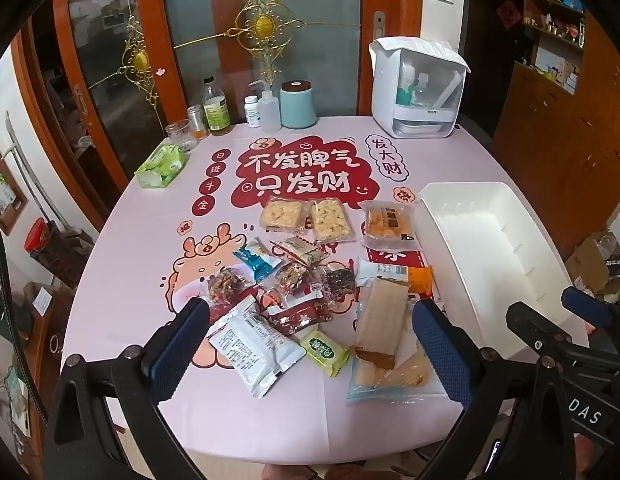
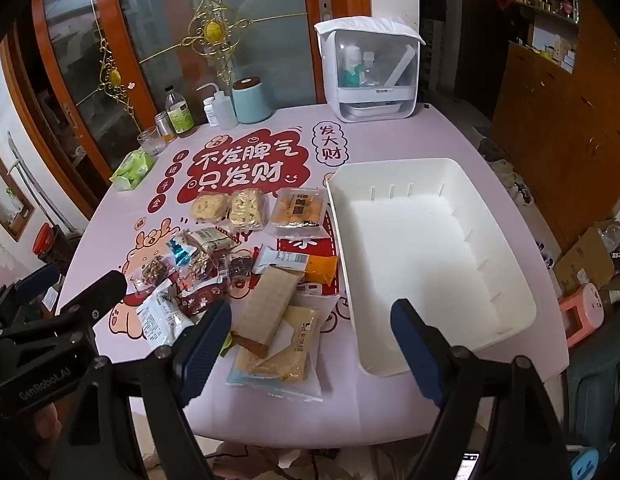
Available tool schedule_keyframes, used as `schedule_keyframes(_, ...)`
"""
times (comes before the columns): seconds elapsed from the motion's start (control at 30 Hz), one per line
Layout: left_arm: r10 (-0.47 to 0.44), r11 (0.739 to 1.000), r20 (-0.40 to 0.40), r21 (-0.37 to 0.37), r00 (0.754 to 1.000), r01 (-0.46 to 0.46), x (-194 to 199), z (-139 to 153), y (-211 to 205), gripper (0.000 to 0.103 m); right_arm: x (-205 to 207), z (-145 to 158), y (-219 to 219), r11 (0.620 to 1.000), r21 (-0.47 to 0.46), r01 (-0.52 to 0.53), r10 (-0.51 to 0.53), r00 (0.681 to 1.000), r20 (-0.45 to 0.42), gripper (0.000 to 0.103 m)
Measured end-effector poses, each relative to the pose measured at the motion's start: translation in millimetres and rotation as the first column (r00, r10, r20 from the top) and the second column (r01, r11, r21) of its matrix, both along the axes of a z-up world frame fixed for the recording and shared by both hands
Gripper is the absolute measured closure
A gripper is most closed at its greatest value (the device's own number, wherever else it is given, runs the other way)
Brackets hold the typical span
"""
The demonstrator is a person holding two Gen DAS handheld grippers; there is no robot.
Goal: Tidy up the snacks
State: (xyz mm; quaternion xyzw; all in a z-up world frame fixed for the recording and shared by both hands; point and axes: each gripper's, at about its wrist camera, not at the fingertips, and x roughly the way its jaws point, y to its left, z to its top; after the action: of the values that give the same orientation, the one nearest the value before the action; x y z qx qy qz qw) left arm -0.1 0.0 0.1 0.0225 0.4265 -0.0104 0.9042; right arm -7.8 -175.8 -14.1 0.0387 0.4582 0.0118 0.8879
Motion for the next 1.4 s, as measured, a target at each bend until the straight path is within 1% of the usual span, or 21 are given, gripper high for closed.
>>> schedule_keyframes(0.3,0.004,1.0,0.006,0.0,1.0,-0.004,-3.9,1.9,1.0,0.002,0.3,-4.5,-2.8,1.0,0.002,0.001,-0.001,1.0,0.004,0.02)
schedule_keyframes(0.33,0.0,1.0,-0.006,-0.002,1.0,0.0,0.1,0.0,0.1,0.002,0.7,-4.9,-3.2,1.0,0.002,-0.001,0.001,1.0,0.005,0.02)
schedule_keyframes(0.43,0.001,1.0,-0.005,-0.002,1.0,-0.001,0.0,0.1,0.3,0.002,2.0,-6.6,-4.1,1.0,0.003,-0.006,0.006,1.0,0.008,0.02)
schedule_keyframes(0.57,0.005,1.0,-0.004,-0.002,1.0,-0.005,0.4,-0.1,0.2,0.002,3.4,-0.4,2.1,1.0,0.002,-0.014,0.014,1.0,0.013,0.02)
schedule_keyframes(0.83,-0.004,1.0,-0.012,-0.029,1.0,0.003,2.9,-1.6,1.8,0.002,2.4,-2.5,3.8,1.0,0.004,-0.019,0.019,1.0,0.018,0.02)
schedule_keyframes(1.4,-0.006,0.999,-0.01,-0.036,1.0,0.006,1.1,-2.5,0.2,0.002,3.3,-2.1,3.4,1.0,0.004,-0.015,0.015,1.0,0.018,0.02)
